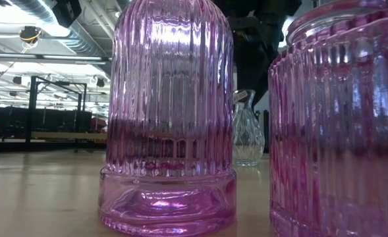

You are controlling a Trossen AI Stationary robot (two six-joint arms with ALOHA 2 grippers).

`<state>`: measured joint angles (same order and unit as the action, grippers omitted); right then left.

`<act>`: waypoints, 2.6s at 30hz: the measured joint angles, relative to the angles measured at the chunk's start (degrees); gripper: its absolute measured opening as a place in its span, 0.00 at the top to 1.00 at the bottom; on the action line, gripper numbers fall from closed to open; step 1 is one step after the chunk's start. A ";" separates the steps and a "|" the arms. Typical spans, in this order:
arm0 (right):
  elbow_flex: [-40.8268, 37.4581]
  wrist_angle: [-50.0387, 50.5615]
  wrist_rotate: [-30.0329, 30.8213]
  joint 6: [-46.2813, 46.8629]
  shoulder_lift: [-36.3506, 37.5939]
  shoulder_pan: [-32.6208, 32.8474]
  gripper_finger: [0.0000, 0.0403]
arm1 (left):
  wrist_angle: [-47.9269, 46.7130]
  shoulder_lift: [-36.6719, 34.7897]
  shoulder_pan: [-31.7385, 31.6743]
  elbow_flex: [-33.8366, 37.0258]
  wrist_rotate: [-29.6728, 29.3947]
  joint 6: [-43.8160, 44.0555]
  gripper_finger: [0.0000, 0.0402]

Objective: Sort vases onto shelf
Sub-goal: Put the bottom left transparent vase on the shelf

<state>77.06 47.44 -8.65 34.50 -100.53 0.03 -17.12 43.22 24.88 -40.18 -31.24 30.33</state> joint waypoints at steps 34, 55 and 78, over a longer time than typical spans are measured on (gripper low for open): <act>1.79 0.81 2.83 1.28 -1.57 0.70 0.41 | -0.42 0.00 0.01 0.00 -1.38 -1.92 1.00; 5.68 3.86 0.04 0.52 -5.34 0.28 0.62 | -0.18 -0.02 -1.51 0.00 -4.87 -3.48 1.00; 14.01 11.58 -2.01 -0.40 0.12 -3.23 0.99 | -0.17 -0.01 -1.51 0.00 -5.18 -3.92 1.00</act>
<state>91.06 59.02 -10.66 34.11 -100.41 -3.20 -17.30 43.21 23.38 -40.18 -36.42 26.41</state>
